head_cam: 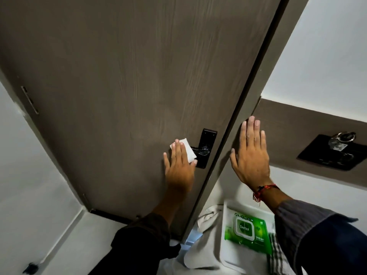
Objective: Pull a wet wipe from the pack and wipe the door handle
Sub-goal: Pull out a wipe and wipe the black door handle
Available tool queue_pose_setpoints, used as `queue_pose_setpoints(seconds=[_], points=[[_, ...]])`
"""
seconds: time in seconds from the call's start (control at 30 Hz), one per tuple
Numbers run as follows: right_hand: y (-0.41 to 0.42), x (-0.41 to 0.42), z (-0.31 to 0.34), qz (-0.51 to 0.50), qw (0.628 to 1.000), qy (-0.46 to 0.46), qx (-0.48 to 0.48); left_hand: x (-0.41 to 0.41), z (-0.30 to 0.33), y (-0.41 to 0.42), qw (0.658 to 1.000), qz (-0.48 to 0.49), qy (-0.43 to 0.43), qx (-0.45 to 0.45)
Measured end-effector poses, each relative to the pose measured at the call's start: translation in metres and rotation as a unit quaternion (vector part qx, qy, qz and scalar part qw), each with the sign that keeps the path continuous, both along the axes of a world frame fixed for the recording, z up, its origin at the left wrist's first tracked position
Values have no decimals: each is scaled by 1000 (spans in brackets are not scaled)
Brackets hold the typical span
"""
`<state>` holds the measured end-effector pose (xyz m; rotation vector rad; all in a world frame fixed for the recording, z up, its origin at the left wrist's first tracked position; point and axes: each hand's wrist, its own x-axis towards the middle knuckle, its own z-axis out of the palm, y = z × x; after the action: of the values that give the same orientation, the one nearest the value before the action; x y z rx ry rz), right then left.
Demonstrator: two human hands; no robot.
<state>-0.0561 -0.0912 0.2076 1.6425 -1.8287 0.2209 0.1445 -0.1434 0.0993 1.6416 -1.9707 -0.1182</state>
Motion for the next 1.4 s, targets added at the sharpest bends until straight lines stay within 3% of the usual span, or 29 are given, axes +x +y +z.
queue_pose_setpoints(seconds=[0.2,0.43,0.57,0.8,0.97,1.2,1.4], points=[[-18,-24,-16,48,997,24,-48,0,-5,-17,999,38,-7,-36],[-30,-39,-23,84,991,53,-90,-53,-5,-1,993,-73,-26,-85],[-34,-40,-25,87,989,57,-103,-62,-1,-3,981,-120,-88,-122],[-35,-40,-24,98,987,67,-109,-43,-4,-4,990,-46,-20,-129],[-36,-37,-23,94,988,63,-108,-53,1,0,983,-110,-61,-135],[-35,-37,-22,87,989,66,-102,-50,0,-1,991,-54,-16,-125],[-37,-39,-25,95,987,73,-109,-42,-20,1,991,-59,-64,-103]])
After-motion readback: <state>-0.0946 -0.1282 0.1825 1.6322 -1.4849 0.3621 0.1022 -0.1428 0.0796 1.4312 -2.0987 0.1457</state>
